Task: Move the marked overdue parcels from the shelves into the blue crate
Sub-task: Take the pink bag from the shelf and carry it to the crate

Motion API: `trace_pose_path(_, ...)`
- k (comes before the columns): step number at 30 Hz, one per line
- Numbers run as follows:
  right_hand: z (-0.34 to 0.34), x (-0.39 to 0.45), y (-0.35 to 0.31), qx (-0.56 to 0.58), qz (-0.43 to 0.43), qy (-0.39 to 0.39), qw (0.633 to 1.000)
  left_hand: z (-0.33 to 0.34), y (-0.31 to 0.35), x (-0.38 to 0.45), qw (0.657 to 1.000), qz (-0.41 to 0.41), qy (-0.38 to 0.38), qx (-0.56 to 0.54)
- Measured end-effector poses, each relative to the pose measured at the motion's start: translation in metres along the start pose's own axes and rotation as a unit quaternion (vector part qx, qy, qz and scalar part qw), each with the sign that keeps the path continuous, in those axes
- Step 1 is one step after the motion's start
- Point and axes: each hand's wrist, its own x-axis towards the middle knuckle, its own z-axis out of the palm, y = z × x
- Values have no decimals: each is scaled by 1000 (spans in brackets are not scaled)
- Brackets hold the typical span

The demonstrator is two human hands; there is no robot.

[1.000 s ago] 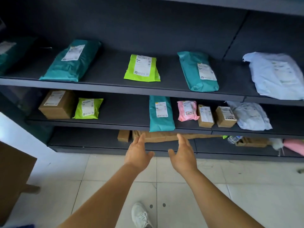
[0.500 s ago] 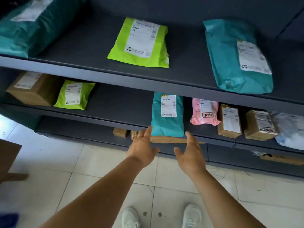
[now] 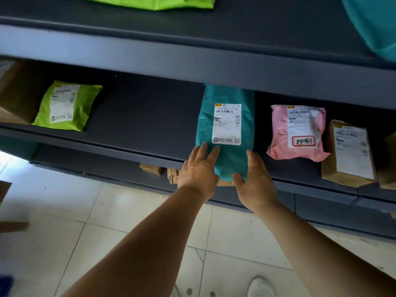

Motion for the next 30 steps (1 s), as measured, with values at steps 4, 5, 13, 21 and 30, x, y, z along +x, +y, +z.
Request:
trace_pose_path(4,12,15,3,-53,-40,-39,997,8,-6,17,1000,-20,-3,-13)
trace_pose_path(5,14,17,3,-54,-43,-43,997,9,-8,19,1000,-24,-1,-14)
trace_pose_path(13,1,15,12,-22,-66,-13,998,6,2,11,997,2,82,-12)
trace_pose_path(21,-68,35,68,-34,-13,136,990,15,81,38,989,73,63,-109)
trace_pose_path(30,-78,67,107,-77,15,81,994,43,137,74,991,89,-74,-61)
